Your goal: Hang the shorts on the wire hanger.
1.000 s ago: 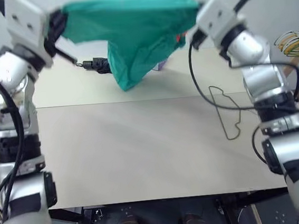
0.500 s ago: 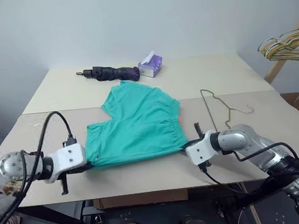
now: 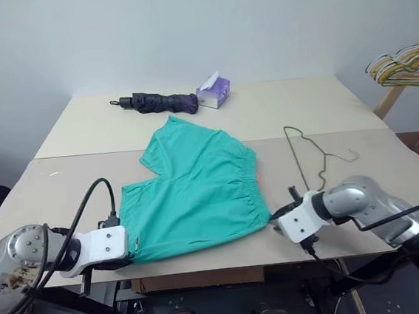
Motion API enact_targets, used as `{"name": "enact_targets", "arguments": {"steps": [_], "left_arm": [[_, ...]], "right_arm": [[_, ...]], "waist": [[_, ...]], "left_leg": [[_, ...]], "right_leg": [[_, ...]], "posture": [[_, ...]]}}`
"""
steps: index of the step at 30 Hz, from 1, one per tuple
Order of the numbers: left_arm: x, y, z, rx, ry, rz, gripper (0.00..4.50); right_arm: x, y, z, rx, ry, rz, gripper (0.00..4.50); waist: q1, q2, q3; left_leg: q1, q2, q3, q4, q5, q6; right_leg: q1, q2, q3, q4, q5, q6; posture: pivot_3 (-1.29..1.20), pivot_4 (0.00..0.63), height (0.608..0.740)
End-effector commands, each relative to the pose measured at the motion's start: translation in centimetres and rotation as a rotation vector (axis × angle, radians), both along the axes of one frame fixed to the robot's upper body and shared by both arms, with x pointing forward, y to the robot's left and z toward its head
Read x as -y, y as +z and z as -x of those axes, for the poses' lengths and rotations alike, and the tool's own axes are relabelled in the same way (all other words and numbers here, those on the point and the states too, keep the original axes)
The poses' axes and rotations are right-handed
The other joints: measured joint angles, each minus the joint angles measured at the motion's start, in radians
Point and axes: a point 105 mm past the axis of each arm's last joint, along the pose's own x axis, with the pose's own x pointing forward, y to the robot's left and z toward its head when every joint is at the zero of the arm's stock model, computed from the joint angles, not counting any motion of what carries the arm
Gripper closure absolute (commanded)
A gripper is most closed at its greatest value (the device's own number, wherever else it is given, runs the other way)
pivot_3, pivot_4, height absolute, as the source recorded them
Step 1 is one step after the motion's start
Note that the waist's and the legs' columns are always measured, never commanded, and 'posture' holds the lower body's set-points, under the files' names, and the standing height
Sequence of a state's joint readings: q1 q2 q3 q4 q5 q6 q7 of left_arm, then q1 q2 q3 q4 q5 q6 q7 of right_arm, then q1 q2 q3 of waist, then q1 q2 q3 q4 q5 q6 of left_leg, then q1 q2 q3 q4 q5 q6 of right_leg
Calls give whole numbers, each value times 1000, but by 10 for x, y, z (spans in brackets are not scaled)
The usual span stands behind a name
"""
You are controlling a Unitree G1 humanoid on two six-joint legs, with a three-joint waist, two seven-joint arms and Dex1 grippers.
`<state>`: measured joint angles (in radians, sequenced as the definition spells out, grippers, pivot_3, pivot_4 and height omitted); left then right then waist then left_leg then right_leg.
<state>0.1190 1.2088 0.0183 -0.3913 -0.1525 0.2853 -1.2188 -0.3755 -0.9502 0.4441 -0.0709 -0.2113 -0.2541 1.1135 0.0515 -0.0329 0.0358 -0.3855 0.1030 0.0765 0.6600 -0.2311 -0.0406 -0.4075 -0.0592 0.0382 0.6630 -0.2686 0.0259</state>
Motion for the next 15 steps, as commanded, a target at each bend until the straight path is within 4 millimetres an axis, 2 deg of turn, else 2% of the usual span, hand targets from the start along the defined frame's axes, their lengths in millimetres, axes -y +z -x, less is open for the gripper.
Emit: {"name": "enact_targets", "arguments": {"steps": [1,5,7,10,15], "left_arm": [[8,18,-9,65,-14,54,2912],[15,40,-18,113,-7,142,1552],[27,55,-31,179,9,248,1182],[44,66,-46,253,28,330,570],[67,73,-53,282,22,415,570]], "right_arm": [[-8,29,0,30,-11,-115,2167],[-1,64,-17,-12,-244,-332,711],[19,81,-62,12,-593,-525,334],[48,80,-100,-23,-975,-662,336],[72,64,-140,-64,-1411,-808,336]], "waist": [[0,0,0],[-2,0,0],[-3,0,0],[-6,-1,0],[3,-1,-1]], "left_leg": [[0,0,0,0,0,0],[0,0,0,0,0,0],[1,0,0,0,0,0],[2,0,0,1,0,0],[-1,0,0,-1,0,0]], "right_leg": [[0,0,0,0,0,0],[0,0,0,1,0,0],[2,0,0,0,0,0],[2,0,0,1,1,0],[1,1,1,-1,1,0]], "posture": [[130,0,740],[136,0,740],[142,0,740],[140,0,740],[139,0,740]]}}
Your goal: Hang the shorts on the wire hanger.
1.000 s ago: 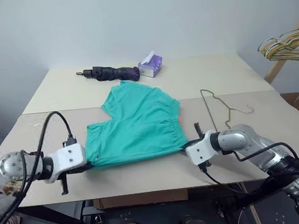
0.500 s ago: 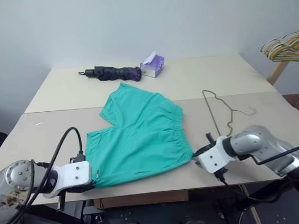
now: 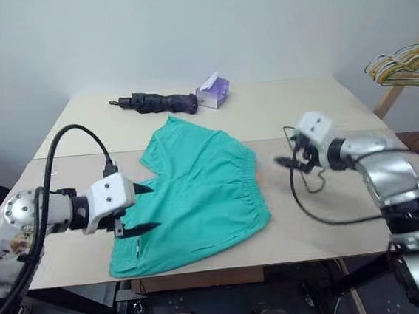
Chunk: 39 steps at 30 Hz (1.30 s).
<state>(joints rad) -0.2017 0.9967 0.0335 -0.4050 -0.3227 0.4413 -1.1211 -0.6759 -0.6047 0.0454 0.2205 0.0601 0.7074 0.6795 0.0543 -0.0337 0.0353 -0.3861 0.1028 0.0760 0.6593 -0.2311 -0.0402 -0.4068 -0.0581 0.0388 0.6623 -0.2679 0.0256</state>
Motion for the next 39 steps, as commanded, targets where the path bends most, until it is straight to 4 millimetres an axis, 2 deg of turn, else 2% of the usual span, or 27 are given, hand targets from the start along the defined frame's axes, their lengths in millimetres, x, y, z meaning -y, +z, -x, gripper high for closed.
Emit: {"name": "enact_targets", "arguments": {"steps": [1,7,14,18,23,27,33,36,39], "left_arm": [[17,11,-4,53,-15,54,570],[25,14,-10,86,-13,65,570],[31,21,-16,126,-15,110,570],[35,21,-17,133,-21,121,570],[34,19,-20,144,-23,109,570],[36,20,-22,152,-30,112,570],[36,18,-23,155,-38,105,570],[37,18,-23,155,-43,108,570],[40,23,-23,164,-48,133,570]], "right_arm": [[22,-10,-20,-56,-273,-87,336],[21,-34,-28,-167,-361,-155,336],[23,-57,-24,-261,-404,-196,336],[31,-68,-19,-284,-447,-161,336],[36,-74,-16,-301,-471,-178,336],[34,-57,-20,-205,-429,-162,336],[47,-39,-22,-58,-441,-123,336],[57,-51,-18,-137,-517,-159,336],[55,-68,-12,-227,-526,-200,336]], "waist": [[0,0,0],[9,0,0],[10,0,0],[10,0,0],[12,0,0],[12,0,0],[6,0,0],[3,0,0],[-6,0,0]], "left_leg": [[-1,0,0,0,0,0],[-6,0,0,0,0,0],[-6,0,0,0,0,0],[-6,0,0,0,0,0],[-6,0,0,0,0,0],[-6,0,0,0,0,0],[-6,0,0,0,0,0],[-6,0,0,0,0,0],[-6,0,0,0,0,0]], "right_leg": [[-1,0,0,0,0,0],[-7,0,1,2,0,0],[-7,0,1,2,0,0],[-7,0,2,2,0,0],[-6,0,1,2,0,0],[-6,0,1,2,0,0],[-7,0,2,2,0,0],[-7,0,2,2,0,0],[-7,0,2,2,0,0]], "posture": [[141,0,740],[148,0,740],[150,0,740],[146,0,740],[140,0,740],[130,0,740],[122,0,740],[121,0,740],[124,0,740]]}}
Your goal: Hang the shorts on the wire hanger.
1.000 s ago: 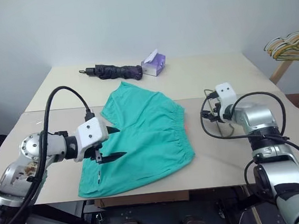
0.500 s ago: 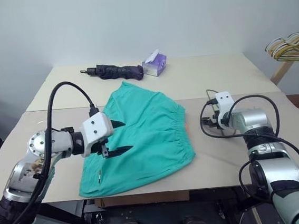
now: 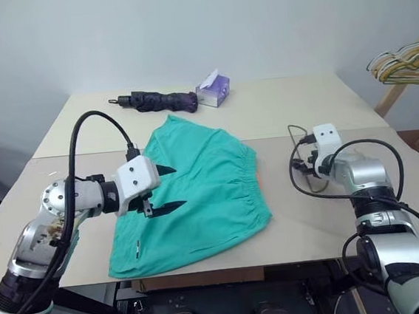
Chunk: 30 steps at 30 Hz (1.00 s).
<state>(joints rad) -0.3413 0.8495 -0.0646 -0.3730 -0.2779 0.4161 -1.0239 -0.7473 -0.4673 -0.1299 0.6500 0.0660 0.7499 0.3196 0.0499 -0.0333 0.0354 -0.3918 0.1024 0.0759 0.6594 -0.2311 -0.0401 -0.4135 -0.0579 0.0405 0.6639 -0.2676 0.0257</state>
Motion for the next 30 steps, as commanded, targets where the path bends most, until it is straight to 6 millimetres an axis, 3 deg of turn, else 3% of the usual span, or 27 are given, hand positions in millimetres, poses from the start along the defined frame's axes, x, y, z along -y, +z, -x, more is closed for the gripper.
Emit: {"name": "enact_targets", "arguments": {"steps": [1,5,9,18,24,27,30], "left_arm": [[5,13,-2,46,-20,35,570],[9,19,-1,54,-26,79,570],[11,18,0,52,-28,74,525],[9,16,-3,63,-6,47,525],[11,24,-13,99,53,114,525],[18,36,-24,56,123,287,525],[28,48,-34,-55,193,512,525]], "right_arm": [[-2,-1,1,-37,-7,-77,336],[-13,-13,5,-88,41,-83,336],[-18,-21,8,-125,36,-85,1144],[-23,-27,11,-146,37,-92,4435],[-24,-8,2,-43,66,-19,4435],[-26,19,-5,136,119,117,4435],[-38,46,-7,294,176,124,4435]], "waist": [[-3,0,0],[-12,0,0],[-14,0,0],[-14,-1,-1],[-13,-1,-1],[-9,-1,-1],[-7,-1,0]], "left_leg": [[0,0,0,0,0,0],[1,0,-1,0,0,0],[2,0,-1,0,0,0],[8,0,-1,0,0,0],[7,0,-1,0,0,0],[6,0,-1,0,0,0],[4,0,-3,0,0,0]], "right_leg": [[0,0,0,0,0,0],[1,0,0,0,0,0],[2,0,0,0,0,0],[8,0,0,0,0,0],[8,0,0,-1,0,0],[8,0,-1,-1,0,0],[7,0,-1,-1,0,1]], "posture": [[124,0,740],[129,0,740],[137,0,740],[148,0,740],[147,0,740],[151,0,740],[150,0,740]]}}
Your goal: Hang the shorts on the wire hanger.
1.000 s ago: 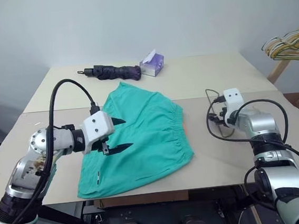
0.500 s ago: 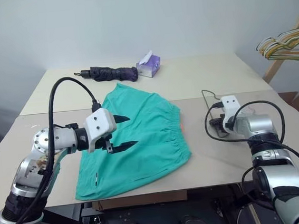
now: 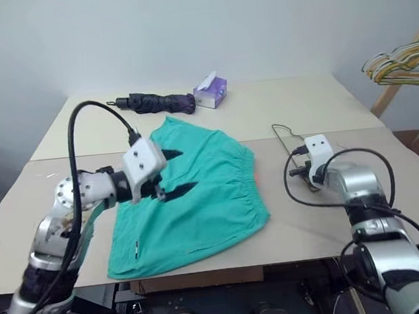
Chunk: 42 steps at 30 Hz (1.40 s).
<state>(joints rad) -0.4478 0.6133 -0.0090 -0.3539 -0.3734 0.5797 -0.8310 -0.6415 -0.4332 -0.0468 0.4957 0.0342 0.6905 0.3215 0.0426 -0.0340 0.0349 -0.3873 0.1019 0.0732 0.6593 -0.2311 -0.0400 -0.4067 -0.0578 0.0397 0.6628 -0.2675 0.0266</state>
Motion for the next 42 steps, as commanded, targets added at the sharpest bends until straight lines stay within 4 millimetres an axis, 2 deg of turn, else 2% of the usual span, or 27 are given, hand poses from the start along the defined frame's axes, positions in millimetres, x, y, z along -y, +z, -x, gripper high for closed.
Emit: {"name": "enact_targets", "arguments": {"steps": [1,5,7,12,15,17,22,28,31,38,39,41,42], "left_arm": [[7,21,-14,-113,94,273,525],[37,24,-22,-364,142,642,525],[43,27,-23,-450,150,794,525],[52,36,-25,-506,139,963,525],[50,43,-25,-487,139,976,525],[46,46,-26,-473,139,979,525],[37,57,-31,-445,139,1010,525],[41,63,-27,-397,118,999,525],[40,63,-30,-404,138,1027,1116],[36,60,-35,-402,177,1011,3398],[36,60,-35,-403,181,1010,3855],[36,59,-35,-406,190,1008,4404],[36,58,-36,-409,193,1010,4476]], "right_arm": [[-20,63,-11,285,107,26,4435],[-53,106,3,511,270,33,4435],[-67,122,14,600,347,31,4435],[-109,148,55,793,626,39,4435],[-126,154,76,847,748,23,4435],[-131,156,83,856,783,3,4435],[-143,151,91,828,847,-6,4435],[-147,143,92,798,870,0,4435],[-148,142,91,794,868,4,4500],[-146,139,86,794,834,30,4500],[-146,139,85,795,833,34,4500],[-146,139,83,802,820,50,4500],[-146,139,82,806,814,56,4500]], "waist": [[0,0,0],[2,0,0],[1,0,0],[-1,0,0],[-2,0,0],[-1,0,0],[0,-1,0],[2,-1,0],[3,-1,0],[4,-1,0],[5,-1,0],[6,-1,0],[7,-1,0]], "left_leg": [[-1,0,-1,0,0,0],[-3,-1,-3,1,0,0],[-4,-1,-4,1,0,1],[-2,-2,-5,1,0,1],[-2,-3,-6,1,0,0],[-2,-3,-7,1,0,0],[-2,-3,-7,1,0,0],[-3,-4,-8,1,0,0],[-3,-4,-8,1,0,0],[-3,-4,-8,1,0,0],[-3,-4,-8,1,0,0],[-3,-4,-8,1,0,0],[-3,-4,-8,1,0,0]], "right_leg": [[-1,0,0,0,0,0],[0,0,-1,-2,0,1],[0,0,-1,-3,1,1],[1,0,-2,-2,1,1],[3,0,-3,-3,1,1],[3,0,-3,-4,1,1],[4,0,-3,-4,1,0],[4,0,-4,-6,1,0],[4,0,-4,-6,1,0],[4,0,-4,-6,1,0],[4,0,-4,-6,1,0],[4,0,-4,-6,1,0],[4,0,-4,-6,1,0]], "posture": [[150,0,740],[141,0,740],[138,0,740],[129,0,740],[125,0,740],[122,0,740],[125,0,740],[127,0,740],[127,0,740],[134,0,740],[134,0,740],[136,0,740],[136,0,740]]}}
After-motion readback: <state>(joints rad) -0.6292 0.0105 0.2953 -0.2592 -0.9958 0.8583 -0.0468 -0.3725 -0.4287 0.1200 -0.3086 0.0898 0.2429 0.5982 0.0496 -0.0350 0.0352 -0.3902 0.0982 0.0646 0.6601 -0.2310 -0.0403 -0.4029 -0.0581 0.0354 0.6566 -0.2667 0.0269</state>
